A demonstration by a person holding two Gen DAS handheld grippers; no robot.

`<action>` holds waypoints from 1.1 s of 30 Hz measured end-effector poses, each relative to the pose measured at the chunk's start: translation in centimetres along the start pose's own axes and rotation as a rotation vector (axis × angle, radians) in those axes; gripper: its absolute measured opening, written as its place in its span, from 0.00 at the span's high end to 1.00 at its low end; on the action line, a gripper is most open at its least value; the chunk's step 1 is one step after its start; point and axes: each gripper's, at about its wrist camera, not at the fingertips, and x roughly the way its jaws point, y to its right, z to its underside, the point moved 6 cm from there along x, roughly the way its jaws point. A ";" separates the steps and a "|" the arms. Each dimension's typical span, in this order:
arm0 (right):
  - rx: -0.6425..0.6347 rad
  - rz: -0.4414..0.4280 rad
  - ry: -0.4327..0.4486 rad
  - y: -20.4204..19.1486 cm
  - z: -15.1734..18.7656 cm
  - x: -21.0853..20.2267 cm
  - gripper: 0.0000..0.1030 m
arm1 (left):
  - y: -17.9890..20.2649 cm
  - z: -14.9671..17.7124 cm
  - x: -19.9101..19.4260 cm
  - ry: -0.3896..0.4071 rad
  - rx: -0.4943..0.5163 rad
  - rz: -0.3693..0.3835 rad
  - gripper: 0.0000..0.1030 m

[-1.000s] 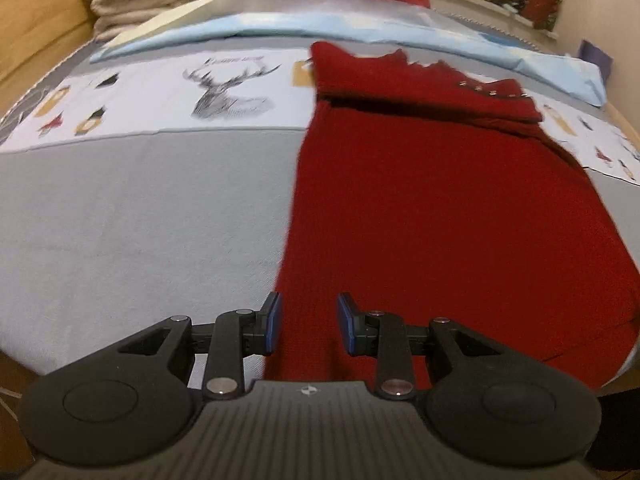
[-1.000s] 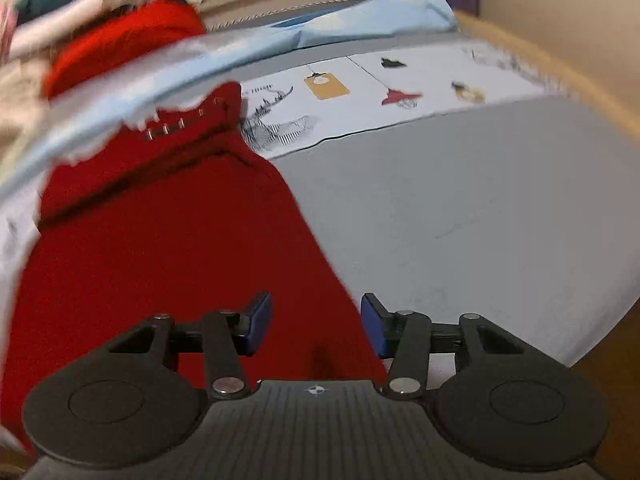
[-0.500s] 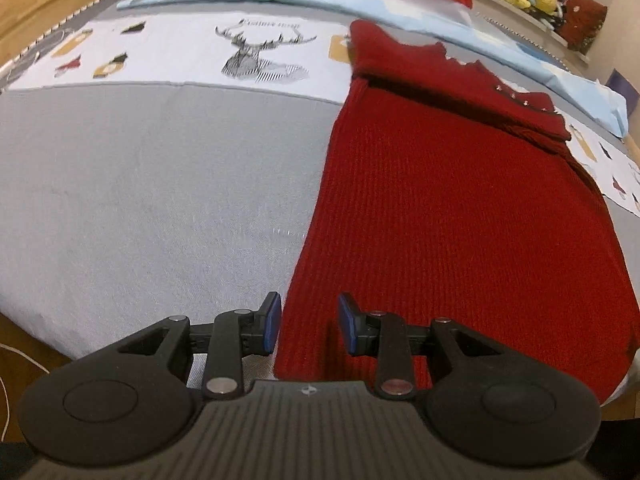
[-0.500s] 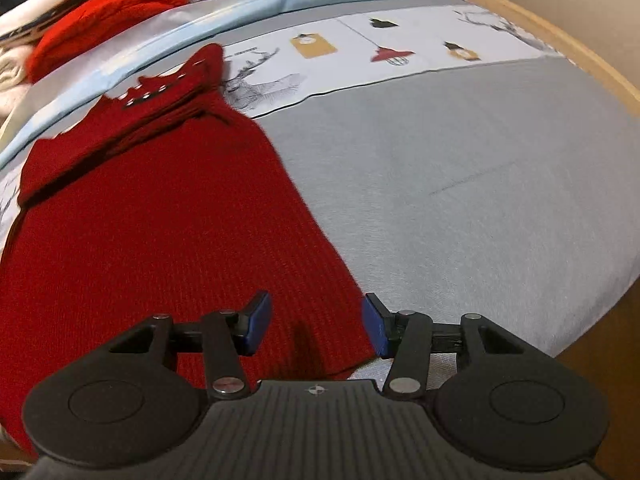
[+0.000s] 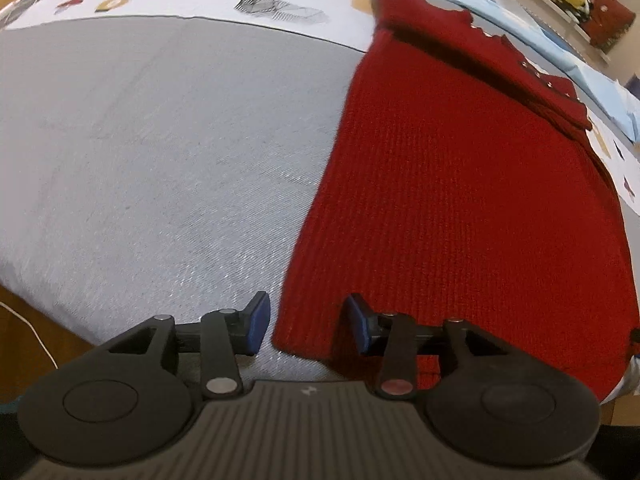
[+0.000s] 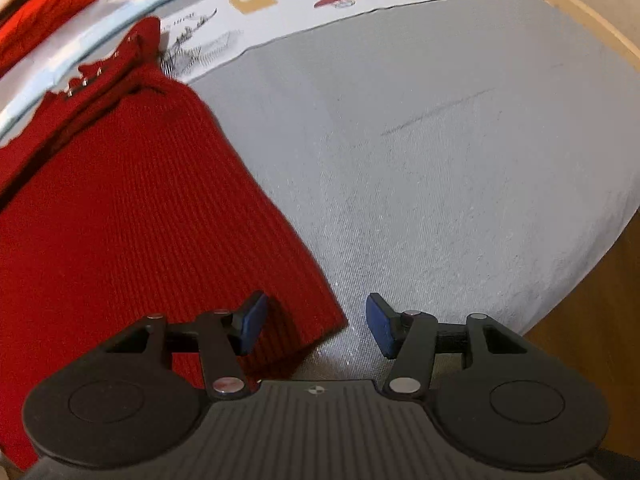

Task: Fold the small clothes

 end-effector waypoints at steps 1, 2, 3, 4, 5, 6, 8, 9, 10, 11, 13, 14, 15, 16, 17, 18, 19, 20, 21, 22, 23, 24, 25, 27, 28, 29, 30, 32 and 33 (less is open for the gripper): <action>-0.014 0.002 0.003 -0.3 0.0 0.1 0.45 | 0.2 0.1 0.1 0.006 0.007 0.001 0.55; -0.032 0.000 0.008 -0.6 0.0 0.1 0.44 | 0.4 0.1 0.2 0.010 0.017 0.001 0.57; -0.047 -0.004 0.012 -0.8 -0.1 0.3 0.45 | 0.6 0.2 0.3 0.015 0.033 0.001 0.68; -0.059 -0.013 0.019 -1.0 0.0 0.3 0.48 | 0.9 0.2 0.2 0.022 0.054 0.003 0.79; -0.067 -0.031 0.022 -1.3 -0.1 0.2 0.62 | 1.1 0.2 0.0 0.035 0.077 0.005 0.87; -0.067 -0.051 0.030 -1.3 -0.2 0.0 0.79 | 1.2 0.2 -0.4 0.048 0.084 0.011 0.87; -0.030 -0.073 0.068 -0.8 -0.7 -0.9 0.92 | 1.0 0.0 -1.4 0.079 0.052 0.048 0.88; -0.002 -0.087 0.082 -0.5 -1.0 -1.3 0.92 | 0.9 -0.1 -1.8 0.089 0.022 0.073 0.87; 0.039 -0.112 0.093 -0.1 -1.2 -1.8 0.92 | 0.6 -0.2 -2.1 0.092 -0.011 0.099 0.87; 0.058 -0.126 0.096 0.1 -1.2 -2.0 0.92 | 0.5 -0.3 -2.0 0.082 -0.032 0.112 0.87; 0.053 -0.112 0.069 0.3 -0.9 -1.4 0.91 | 0.3 0.0 -1.2 0.038 -0.058 0.113 0.86; 0.056 -0.109 0.037 0.3 -0.6 -0.8 0.86 | 0.2 0.2 -0.6 0.007 -0.070 0.109 0.85; 0.054 -0.101 0.015 0.3 -0.4 -0.3 0.83 | 0.2 0.5 -0.2 -0.014 -0.079 0.108 0.82; 0.039 -0.085 0.011 0.2 -0.4 0.0 0.81 | 0.2 0.7 0.1 -0.026 -0.078 0.103 0.82; 0.021 -0.076 0.008 0.1 -0.3 0.1 0.75 | 0.2 0.8 0.2 -0.023 -0.070 0.097 0.81; 0.013 -0.073 0.009 -0.1 0.1 0.0 0.74 | 0.3 0.7 0.3 -0.021 -0.062 0.093 0.81; 0.004 -0.070 0.008 -0.2 0.1 0.1 0.73 | 0.4 0.7 0.3 -0.019 -0.056 0.091 0.81; 0.000 -0.068 0.009 -0.2 0.2 0.2 0.73 | 0.5 0.7 0.3 -0.019 -0.054 0.089 0.81; -0.002 -0.067 0.009 -0.2 0.2 0.3 0.73 | 0.5 0.7 0.4 -0.018 -0.052 0.088 0.82; -0.007 -0.067 0.010 -0.2 0.2 0.4 0.73 | 0.5 0.7 0.3 -0.012 -0.046 0.084 0.83; -0.016 -0.068 0.012 -0.5 0.0 0.6 0.74 | 0.6 0.7 0.2 -0.004 -0.032 0.078 0.85; -0.028 -0.076 0.017 -0.6 0.0 0.5 0.84 | 0.9 0.6 0.0 0.006 -0.011 0.073 0.86; -0.033 -0.079 0.028 -0.7 -0.1 0.2 0.86 | 1.3 0.6 -0.3 0.019 0.013 0.068 0.86; -0.017 -0.100 0.059 -0.5 -0.3 -0.8 0.89 | 2.1 0.4 -1.7 0.053 0.064 0.072 0.87; 0.000 -0.119 0.077 -0.4 -0.5 -1.7 0.89 | 2.4 0.2 -2.6 0.073 0.084 0.080 0.87; 0.012 -0.143 0.104 -0.4 -0.8 -2.7 0.90 | 2.7 -0.1 -3.7 0.096 0.099 0.094 0.88; 0.011 -0.166 0.132 -0.5 -1.0 -3.7 0.90 | 3.0 -0.5 -4.6 0.117 0.109 0.109 0.88; -0.021 -0.206 0.184 -1.1 -1.5 -5.8 0.90 | 3.5 -1.5 -6.9 0.164 0.124 0.145 0.88; -0.033 -0.228 0.203 -1.4 -1.6 -6.9 0.90 | 3.6 -1.8 -8.1 0.182 0.121 0.165 0.88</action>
